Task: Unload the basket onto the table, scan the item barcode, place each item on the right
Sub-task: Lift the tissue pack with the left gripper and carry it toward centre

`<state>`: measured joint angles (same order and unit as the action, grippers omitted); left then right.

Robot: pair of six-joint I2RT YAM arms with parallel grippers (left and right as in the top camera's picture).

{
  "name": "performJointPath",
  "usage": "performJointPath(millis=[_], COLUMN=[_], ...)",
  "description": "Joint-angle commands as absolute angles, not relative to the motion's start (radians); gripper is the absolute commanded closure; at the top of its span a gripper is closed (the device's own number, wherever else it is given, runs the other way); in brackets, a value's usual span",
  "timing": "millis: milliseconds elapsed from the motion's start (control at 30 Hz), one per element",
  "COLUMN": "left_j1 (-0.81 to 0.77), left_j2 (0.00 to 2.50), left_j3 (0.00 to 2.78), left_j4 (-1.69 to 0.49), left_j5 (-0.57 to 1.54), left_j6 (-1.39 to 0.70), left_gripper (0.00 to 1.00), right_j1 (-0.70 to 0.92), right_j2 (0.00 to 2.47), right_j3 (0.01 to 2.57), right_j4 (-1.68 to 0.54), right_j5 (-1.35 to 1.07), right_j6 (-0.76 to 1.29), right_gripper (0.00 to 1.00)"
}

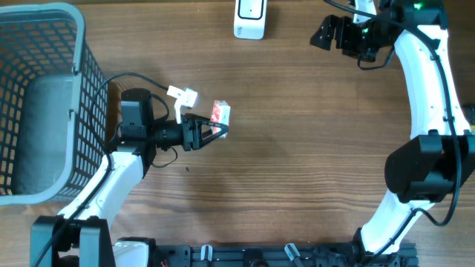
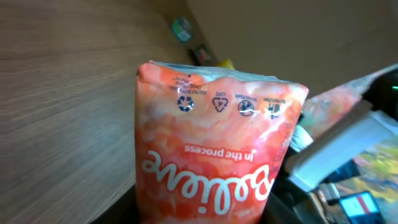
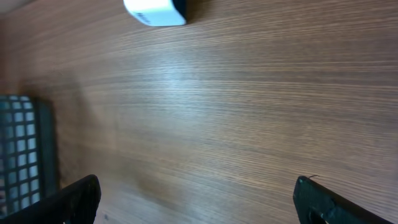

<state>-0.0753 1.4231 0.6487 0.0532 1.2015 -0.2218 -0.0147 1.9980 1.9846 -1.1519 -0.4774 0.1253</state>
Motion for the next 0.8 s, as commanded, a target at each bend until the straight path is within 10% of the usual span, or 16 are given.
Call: performJointPath(millis=[0, 767], left_j1=[-0.072, -0.567], left_j2=[1.428, 1.428], left_j3=[0.661, 0.662], left_j4=[0.056, 0.061], left_j5=[0.999, -0.473], left_j6=[-0.217, -0.009], left_gripper=[0.62, 0.60], right_j1=[-0.016, -0.016], right_j2=[2.017, 2.024], right_j3=[1.986, 1.986], right_j4=[-1.148, -1.145], right_j5=[-0.531, -0.467], right_j6=[0.096, 0.078], right_gripper=[0.00, 0.00])
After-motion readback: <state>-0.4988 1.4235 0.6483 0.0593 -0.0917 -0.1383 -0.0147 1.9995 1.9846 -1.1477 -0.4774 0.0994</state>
